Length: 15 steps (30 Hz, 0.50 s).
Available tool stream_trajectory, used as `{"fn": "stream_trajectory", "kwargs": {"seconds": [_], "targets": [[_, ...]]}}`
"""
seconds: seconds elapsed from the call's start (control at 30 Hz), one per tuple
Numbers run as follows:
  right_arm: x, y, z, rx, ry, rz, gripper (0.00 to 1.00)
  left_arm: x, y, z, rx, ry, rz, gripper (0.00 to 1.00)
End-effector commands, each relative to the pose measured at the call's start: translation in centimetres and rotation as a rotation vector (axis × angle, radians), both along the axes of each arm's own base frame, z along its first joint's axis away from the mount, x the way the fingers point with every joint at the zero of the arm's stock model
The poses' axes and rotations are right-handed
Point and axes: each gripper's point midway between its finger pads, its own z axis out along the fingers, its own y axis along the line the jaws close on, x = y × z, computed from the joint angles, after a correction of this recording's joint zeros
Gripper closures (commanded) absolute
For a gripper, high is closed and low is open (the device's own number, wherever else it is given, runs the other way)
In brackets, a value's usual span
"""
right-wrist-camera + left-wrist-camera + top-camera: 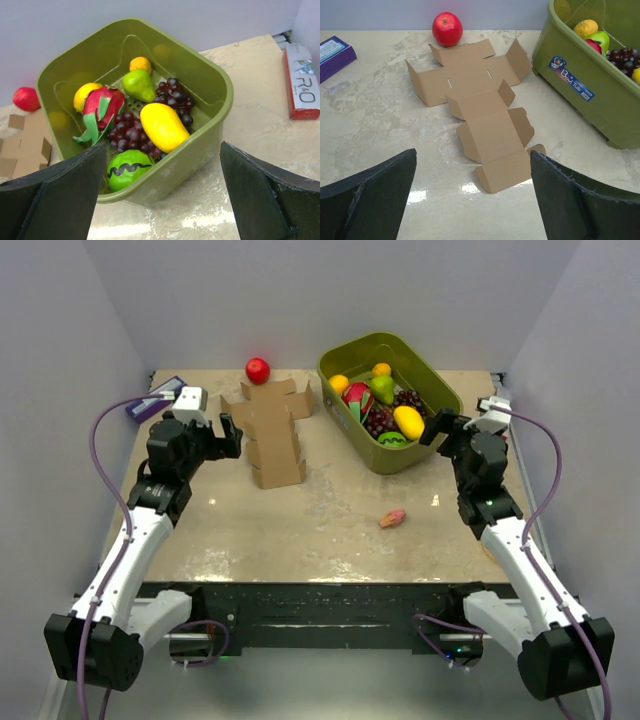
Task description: Fold the paper box
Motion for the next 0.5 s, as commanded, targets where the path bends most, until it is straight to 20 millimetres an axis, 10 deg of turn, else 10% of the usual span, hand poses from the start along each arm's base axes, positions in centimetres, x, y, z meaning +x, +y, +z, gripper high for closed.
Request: {"fn": "stream_trajectory", "kwargs": {"seconds": [0.0,0.27,0.47], "targets": [[0.0,1.9,4.0,-0.018,-0.078,0.098,0.01,0.6,-0.1,2.2,-0.028,-0.059,0.002,0.00],[0.8,8.3,5.3,-0.112,0.014,0.217,0.17,0.2,0.7,1.7,-0.001,-0.045,0.036,0.00],[-0.8,17.6,7.2,-0.201,0.057,0.368,0.18,0.2,1.0,1.2,-0.012,-0.034,0.064,0.00]]}}
